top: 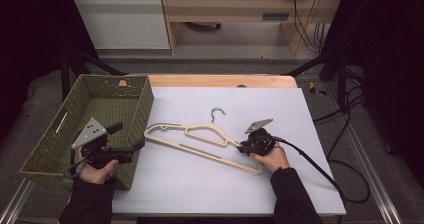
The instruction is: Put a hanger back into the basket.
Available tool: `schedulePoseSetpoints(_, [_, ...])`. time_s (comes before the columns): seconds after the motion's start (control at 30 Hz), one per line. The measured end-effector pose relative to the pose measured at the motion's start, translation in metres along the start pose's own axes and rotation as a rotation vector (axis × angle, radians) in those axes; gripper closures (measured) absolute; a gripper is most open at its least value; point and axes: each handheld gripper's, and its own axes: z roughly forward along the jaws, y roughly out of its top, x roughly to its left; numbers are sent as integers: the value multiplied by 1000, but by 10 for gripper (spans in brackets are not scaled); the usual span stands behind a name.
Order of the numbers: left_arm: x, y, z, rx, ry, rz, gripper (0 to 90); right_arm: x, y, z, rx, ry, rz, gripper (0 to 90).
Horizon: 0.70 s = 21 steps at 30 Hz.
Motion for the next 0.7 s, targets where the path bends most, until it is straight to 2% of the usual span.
schedulePoseSetpoints(0.03, [0, 0, 0, 0, 0, 0, 53, 0, 0, 0, 0, 0, 0, 718])
schedulePoseSetpoints(0.07, [0, 0, 0, -1, 0, -1, 53, -1, 0, -2, -2, 0, -7, 774])
schedulePoseSetpoints(0.4, [-6, 0, 5, 18, -11, 15, 56, 2, 3, -12, -30, 25, -3, 794])
schedulePoseSetpoints(0.57, [-12, 0, 9, 31, -24, 17, 58, 3, 4, -17, -46, 14, -1, 795])
schedulePoseSetpoints(0.7, [-19, 2, 15, 48, -30, 10, 60, 7, 6, -24, -74, 0, -24, 796])
